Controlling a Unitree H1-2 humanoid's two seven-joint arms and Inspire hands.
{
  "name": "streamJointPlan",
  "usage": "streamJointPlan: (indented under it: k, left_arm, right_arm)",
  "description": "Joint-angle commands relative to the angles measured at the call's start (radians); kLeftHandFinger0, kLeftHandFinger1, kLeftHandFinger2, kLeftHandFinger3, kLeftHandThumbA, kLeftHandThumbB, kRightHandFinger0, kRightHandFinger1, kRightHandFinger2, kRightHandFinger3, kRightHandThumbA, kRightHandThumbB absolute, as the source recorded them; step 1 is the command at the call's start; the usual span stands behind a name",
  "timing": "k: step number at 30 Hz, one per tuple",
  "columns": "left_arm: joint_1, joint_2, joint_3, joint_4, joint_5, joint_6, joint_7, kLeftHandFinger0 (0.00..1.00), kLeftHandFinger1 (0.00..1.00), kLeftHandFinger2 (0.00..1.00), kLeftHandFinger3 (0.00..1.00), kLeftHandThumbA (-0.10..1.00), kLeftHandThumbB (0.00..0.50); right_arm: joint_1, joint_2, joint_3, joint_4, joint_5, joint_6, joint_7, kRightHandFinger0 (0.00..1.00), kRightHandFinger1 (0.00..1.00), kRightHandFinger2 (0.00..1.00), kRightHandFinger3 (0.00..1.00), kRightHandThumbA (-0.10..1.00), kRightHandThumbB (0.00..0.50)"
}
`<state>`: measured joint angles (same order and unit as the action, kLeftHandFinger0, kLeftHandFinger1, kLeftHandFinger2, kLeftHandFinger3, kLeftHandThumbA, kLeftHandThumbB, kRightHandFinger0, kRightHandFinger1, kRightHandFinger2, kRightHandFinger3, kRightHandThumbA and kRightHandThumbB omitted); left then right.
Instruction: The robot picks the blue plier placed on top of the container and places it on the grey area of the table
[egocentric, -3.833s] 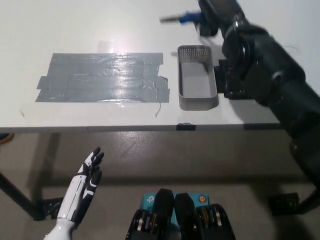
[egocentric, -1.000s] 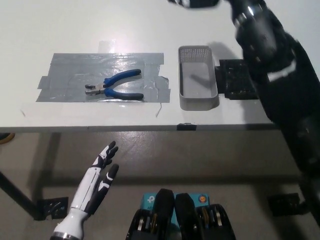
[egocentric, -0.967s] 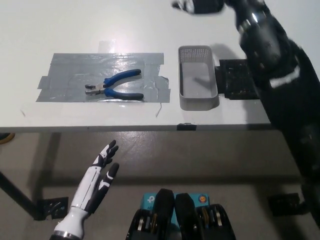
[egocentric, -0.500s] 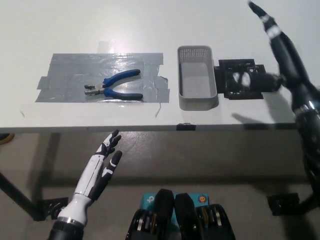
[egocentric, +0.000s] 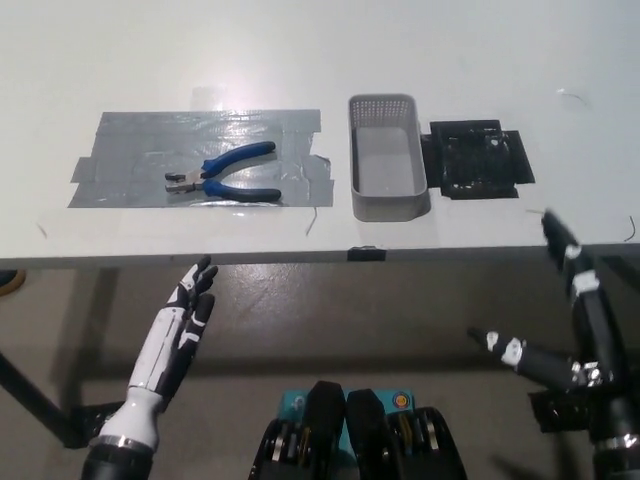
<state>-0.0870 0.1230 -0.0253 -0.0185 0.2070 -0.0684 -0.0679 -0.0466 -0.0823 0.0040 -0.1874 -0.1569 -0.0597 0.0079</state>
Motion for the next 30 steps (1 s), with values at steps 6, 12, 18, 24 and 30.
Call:
streamJointPlan:
  k: [6,12,18,24,30]
  left_arm:
    - [0.007,-0.007,0.041,-0.071,-0.045,-0.018,0.020,1.00,1.00,1.00,1.00,1.00,0.157]
    - [0.024,0.001,0.048,-0.085,-0.048,-0.014,0.013,1.00,1.00,1.00,1.00,1.00,0.140]
    - [0.041,0.008,0.052,-0.094,-0.056,-0.006,0.009,1.00,1.00,1.00,1.00,1.00,0.154]
    - [0.051,0.010,0.052,-0.096,-0.065,-0.001,0.007,1.00,1.00,1.00,1.00,1.00,0.164]
    - [0.064,0.014,0.049,-0.091,-0.055,-0.012,0.011,1.00,1.00,1.00,1.00,1.00,0.160]
  right_arm:
    - [-0.017,0.024,-0.046,0.108,0.130,-0.215,-0.002,1.00,1.00,1.00,1.00,0.92,0.185]
    - [-0.008,0.022,-0.024,0.120,0.092,-0.239,-0.005,1.00,1.00,1.00,1.00,0.88,0.178]
    - [-0.007,0.017,-0.010,0.133,0.064,-0.266,-0.008,1.00,1.00,1.00,1.00,0.81,0.156]
    - [0.002,0.016,0.002,0.129,0.040,-0.252,-0.009,1.00,1.00,1.00,1.00,0.84,0.211]
    - [0.014,0.008,0.023,0.142,0.033,-0.254,-0.001,1.00,1.00,1.00,1.00,0.85,0.220]
